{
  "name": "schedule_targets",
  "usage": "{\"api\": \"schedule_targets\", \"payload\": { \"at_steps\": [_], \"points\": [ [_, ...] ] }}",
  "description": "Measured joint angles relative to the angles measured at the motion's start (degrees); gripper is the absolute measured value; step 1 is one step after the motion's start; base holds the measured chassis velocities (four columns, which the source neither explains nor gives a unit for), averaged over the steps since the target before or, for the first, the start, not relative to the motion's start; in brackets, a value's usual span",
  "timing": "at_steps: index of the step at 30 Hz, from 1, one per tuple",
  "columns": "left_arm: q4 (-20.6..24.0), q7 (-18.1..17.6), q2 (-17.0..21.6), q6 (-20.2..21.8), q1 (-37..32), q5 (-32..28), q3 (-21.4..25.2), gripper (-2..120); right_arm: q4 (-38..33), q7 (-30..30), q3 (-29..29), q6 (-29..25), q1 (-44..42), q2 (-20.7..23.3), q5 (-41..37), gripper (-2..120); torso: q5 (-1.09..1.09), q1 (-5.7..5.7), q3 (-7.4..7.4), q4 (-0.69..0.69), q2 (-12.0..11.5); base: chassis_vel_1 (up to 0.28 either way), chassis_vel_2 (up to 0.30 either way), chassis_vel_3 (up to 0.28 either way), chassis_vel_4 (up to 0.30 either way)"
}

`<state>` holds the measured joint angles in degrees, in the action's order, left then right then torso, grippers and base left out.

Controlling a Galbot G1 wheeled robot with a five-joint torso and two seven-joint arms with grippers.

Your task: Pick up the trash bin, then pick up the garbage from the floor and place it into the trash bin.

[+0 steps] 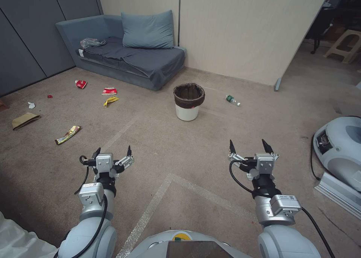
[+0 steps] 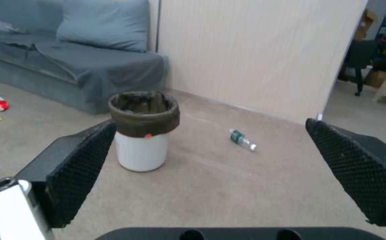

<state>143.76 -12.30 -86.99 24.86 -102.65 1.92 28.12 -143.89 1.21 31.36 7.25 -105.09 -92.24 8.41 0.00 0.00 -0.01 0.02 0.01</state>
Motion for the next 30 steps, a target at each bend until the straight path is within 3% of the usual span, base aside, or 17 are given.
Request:
{"api": "schedule_targets", "payload": {
  "at_steps": [30],
  "points": [
    [-0.4,0.5,0.1,-0.4,0.0,1.8,0.0,100,2.4,-0.3,0.5,-4.7,0.6,0.1,0.0,100,0.0,0.0,0.0,-0.02,0.0,-0.002,0.002,0.004,-0.002]
  ]
}}
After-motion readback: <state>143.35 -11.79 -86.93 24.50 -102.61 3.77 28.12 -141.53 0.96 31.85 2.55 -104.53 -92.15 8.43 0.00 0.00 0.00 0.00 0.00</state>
